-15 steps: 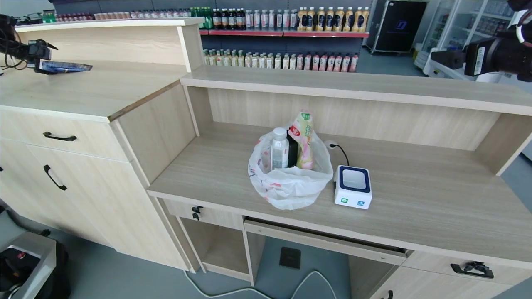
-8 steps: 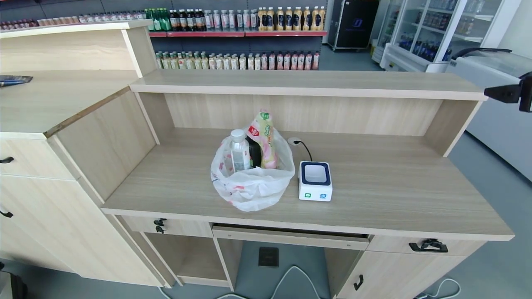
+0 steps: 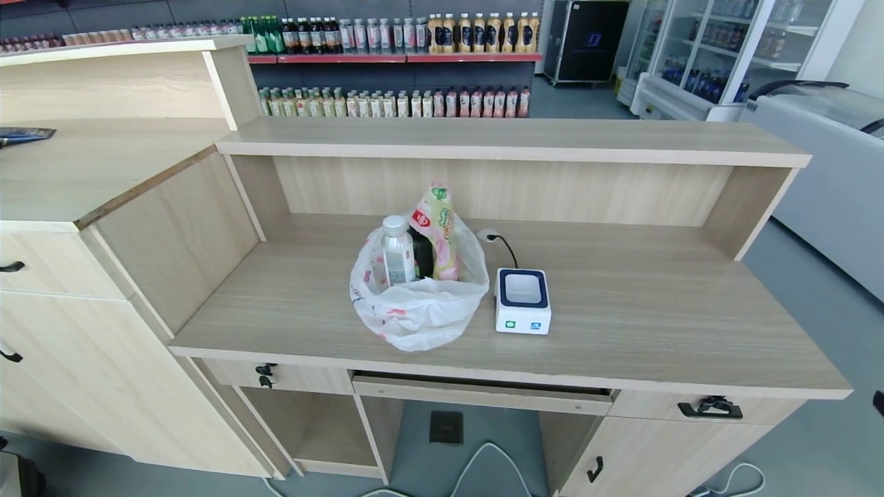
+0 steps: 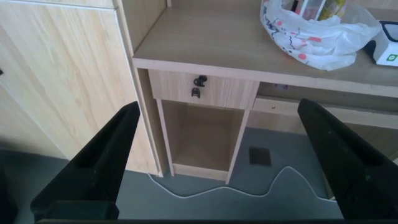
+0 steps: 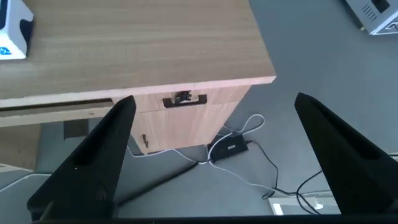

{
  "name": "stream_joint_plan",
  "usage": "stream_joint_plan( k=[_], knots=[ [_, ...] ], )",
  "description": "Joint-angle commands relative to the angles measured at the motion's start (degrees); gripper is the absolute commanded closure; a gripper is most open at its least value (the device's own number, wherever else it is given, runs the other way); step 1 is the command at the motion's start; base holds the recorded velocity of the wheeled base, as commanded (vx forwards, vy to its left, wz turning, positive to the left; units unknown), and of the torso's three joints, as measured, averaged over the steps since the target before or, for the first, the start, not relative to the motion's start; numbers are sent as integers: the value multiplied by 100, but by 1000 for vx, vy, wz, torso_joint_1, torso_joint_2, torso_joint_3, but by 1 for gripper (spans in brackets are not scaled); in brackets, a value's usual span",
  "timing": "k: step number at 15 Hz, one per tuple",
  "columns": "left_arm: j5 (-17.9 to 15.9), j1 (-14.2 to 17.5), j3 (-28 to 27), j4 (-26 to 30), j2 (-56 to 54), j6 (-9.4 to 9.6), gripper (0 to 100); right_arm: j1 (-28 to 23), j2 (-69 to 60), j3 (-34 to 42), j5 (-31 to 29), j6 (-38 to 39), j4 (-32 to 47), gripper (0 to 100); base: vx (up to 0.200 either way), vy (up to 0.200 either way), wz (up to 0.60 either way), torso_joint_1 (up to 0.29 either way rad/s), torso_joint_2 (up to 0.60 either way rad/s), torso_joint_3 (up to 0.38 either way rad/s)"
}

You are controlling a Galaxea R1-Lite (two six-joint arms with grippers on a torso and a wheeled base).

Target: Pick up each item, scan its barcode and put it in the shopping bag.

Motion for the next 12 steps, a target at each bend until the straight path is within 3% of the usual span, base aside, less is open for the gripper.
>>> stream_joint_plan(
  k=[1,3,5,7,12],
  knots=[
    [2,2,0,-1,0,-2,0,34,-1584,1490,273,199,-217,0,0,0,0,0,0,0],
    [2,2,0,-1,0,-2,0,-1,-3017,1604,369,533,1233,0,0,0,0,0,0,0],
    [2,2,0,-1,0,-2,0,175,-3615,1675,422,304,996,0,0,0,0,0,0,0],
    [2,2,0,-1,0,-2,0,219,-3588,1666,404,761,996,0,0,0,0,0,0,0],
    [2,2,0,-1,0,-2,0,333,-3588,1666,404,779,996,0,0,0,0,0,0,0]
  ],
)
